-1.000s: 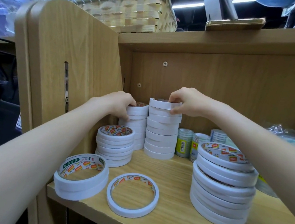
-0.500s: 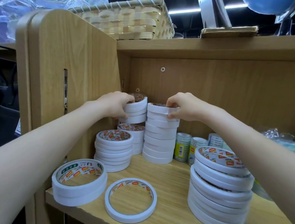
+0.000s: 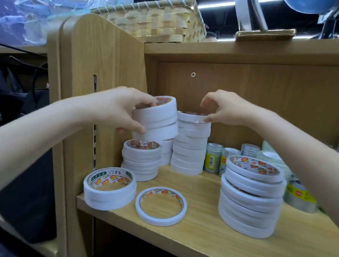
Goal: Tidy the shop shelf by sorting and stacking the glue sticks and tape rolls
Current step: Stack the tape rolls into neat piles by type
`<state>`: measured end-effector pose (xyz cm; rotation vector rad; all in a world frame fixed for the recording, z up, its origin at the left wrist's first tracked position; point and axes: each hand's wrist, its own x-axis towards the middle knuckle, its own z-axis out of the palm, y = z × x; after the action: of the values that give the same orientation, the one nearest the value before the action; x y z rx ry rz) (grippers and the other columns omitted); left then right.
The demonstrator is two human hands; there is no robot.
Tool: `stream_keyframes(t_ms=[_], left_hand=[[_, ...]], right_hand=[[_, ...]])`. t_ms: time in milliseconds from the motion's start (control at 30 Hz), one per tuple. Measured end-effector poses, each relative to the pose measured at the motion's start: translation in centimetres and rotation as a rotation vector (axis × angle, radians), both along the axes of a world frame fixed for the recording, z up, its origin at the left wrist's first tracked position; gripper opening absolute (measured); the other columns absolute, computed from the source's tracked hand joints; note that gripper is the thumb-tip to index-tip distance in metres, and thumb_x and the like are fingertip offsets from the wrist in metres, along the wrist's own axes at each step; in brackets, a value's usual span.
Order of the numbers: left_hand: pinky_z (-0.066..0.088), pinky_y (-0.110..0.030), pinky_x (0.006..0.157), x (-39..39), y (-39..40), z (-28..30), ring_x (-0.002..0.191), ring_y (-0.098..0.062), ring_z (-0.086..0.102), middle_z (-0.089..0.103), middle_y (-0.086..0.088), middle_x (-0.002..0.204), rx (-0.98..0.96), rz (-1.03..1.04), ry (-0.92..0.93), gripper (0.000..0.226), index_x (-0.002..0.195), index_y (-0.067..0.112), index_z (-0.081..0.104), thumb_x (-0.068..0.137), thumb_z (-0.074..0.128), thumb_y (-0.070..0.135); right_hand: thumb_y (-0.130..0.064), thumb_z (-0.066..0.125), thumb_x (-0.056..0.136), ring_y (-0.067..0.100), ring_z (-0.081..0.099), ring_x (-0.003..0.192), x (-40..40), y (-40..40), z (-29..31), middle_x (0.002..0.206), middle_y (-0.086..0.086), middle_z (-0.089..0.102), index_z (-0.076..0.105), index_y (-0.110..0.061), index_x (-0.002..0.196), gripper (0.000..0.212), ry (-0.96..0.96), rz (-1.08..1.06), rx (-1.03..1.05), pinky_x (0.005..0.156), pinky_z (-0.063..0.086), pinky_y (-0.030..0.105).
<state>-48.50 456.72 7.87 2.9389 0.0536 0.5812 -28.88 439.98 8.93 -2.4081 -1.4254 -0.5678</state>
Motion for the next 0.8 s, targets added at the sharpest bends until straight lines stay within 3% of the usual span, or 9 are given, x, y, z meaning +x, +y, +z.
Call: stream_keyframes(t_ms=[67, 200, 267, 367, 500, 600, 667, 733, 800], left_hand=[[0.043, -0.010, 0.050, 0.3, -1.8, -1.1, 0.061, 0.003, 0.061, 0.061, 0.011, 0.094, 0.032, -0.079, 0.084, 0.032, 0.100, 0.025, 0.057, 0.077, 0.074, 0.013], [0.052, -0.022, 0.061, 4.2, -4.0, -4.6, 0.072, -0.018, 0.066, 0.057, 0.009, 0.091, 0.152, -0.113, 0.226, 0.034, 0.101, 0.028, 0.050, 0.078, 0.073, 0.018], [0.054, -0.035, 0.069, 5.8, -4.6, -6.3, 0.075, -0.018, 0.064, 0.057, 0.007, 0.092, 0.192, -0.089, 0.278, 0.036, 0.111, 0.023, 0.052, 0.080, 0.070, 0.016], [0.048, -0.034, 0.064, 6.9, -4.0, -7.7, 0.072, -0.018, 0.062, 0.052, 0.013, 0.079, 0.153, -0.097, 0.305, 0.030, 0.104, 0.023, 0.050, 0.081, 0.066, 0.013], [0.051, -0.020, 0.065, 5.8, -1.9, -6.7, 0.069, 0.010, 0.056, 0.053, 0.017, 0.102, -0.102, -0.120, 0.192, 0.036, 0.111, 0.026, 0.056, 0.080, 0.071, 0.021], [0.050, -0.019, 0.060, 5.1, -0.2, -5.8, 0.063, -0.002, 0.061, 0.059, 0.014, 0.084, -0.159, 0.004, -0.083, 0.015, 0.093, 0.024, 0.059, 0.083, 0.066, 0.015], [0.050, -0.027, 0.071, 5.4, 1.0, -5.9, 0.078, -0.015, 0.064, 0.065, 0.005, 0.086, -0.082, 0.132, -0.166, 0.013, 0.091, 0.025, 0.059, 0.084, 0.063, 0.014], [0.049, -0.030, 0.078, 5.9, 1.8, -6.4, 0.091, -0.018, 0.062, 0.066, -0.002, 0.101, 0.001, 0.230, -0.131, 0.017, 0.102, 0.021, 0.063, 0.086, 0.059, 0.018], [0.046, -0.029, 0.076, 6.4, 2.3, -6.9, 0.093, -0.021, 0.061, 0.066, -0.004, 0.106, 0.046, 0.308, -0.083, 0.026, 0.115, 0.019, 0.063, 0.090, 0.053, 0.020]], right_hand=[[-0.021, 0.065, 0.086, 0.015, 0.051, 0.088, -0.4, -1.2, 0.6, 0.122, 0.004, 0.052, 0.056, -0.018, 0.116, 0.032, 0.039, -0.016, 0.020, 0.077, 0.042, 0.025], [-0.018, 0.063, 0.087, 0.018, 0.061, 0.088, -0.8, -2.7, 1.1, 0.119, 0.003, 0.056, 0.058, -0.022, 0.106, 0.021, 0.113, -0.012, -0.028, 0.066, 0.052, 0.024], [-0.016, 0.061, 0.088, 0.013, 0.058, 0.084, -0.6, -2.8, 1.1, 0.119, 0.002, 0.052, 0.058, -0.020, 0.112, 0.025, 0.096, -0.029, -0.099, 0.062, 0.051, 0.020], [-0.014, 0.060, 0.088, 0.011, 0.050, 0.084, -0.1, -1.9, 0.6, 0.127, 0.003, 0.047, 0.050, -0.018, 0.125, 0.038, 0.034, -0.035, -0.173, 0.072, 0.050, 0.026], [-0.017, 0.064, 0.085, 0.016, 0.049, 0.098, 0.8, 0.6, -0.2, 0.130, 0.004, 0.046, 0.043, -0.019, 0.131, 0.050, 0.015, 0.017, -0.251, 0.084, 0.044, 0.028], [-0.020, 0.071, 0.080, 0.027, 0.055, 0.106, 1.5, 2.1, -0.7, 0.124, 0.007, 0.051, 0.045, -0.016, 0.130, 0.057, -0.016, -0.047, -0.331, 0.089, 0.049, 0.040], [-0.018, 0.074, 0.077, 0.028, 0.058, 0.100, 2.1, 2.7, -1.0, 0.117, 0.008, 0.055, 0.050, -0.014, 0.124, 0.054, -0.038, -0.051, -0.322, 0.084, 0.052, 0.041], [-0.014, 0.076, 0.073, 0.024, 0.063, 0.083, 2.4, 2.8, -1.1, 0.104, 0.007, 0.060, 0.056, -0.014, 0.111, 0.043, -0.002, -0.028, -0.297, 0.069, 0.054, 0.034], [-0.011, 0.077, 0.070, 0.017, 0.063, 0.067, 2.6, 2.9, -0.9, 0.085, 0.005, 0.063, 0.058, -0.012, 0.091, 0.029, 0.011, -0.010, -0.299, 0.054, 0.047, 0.025]])
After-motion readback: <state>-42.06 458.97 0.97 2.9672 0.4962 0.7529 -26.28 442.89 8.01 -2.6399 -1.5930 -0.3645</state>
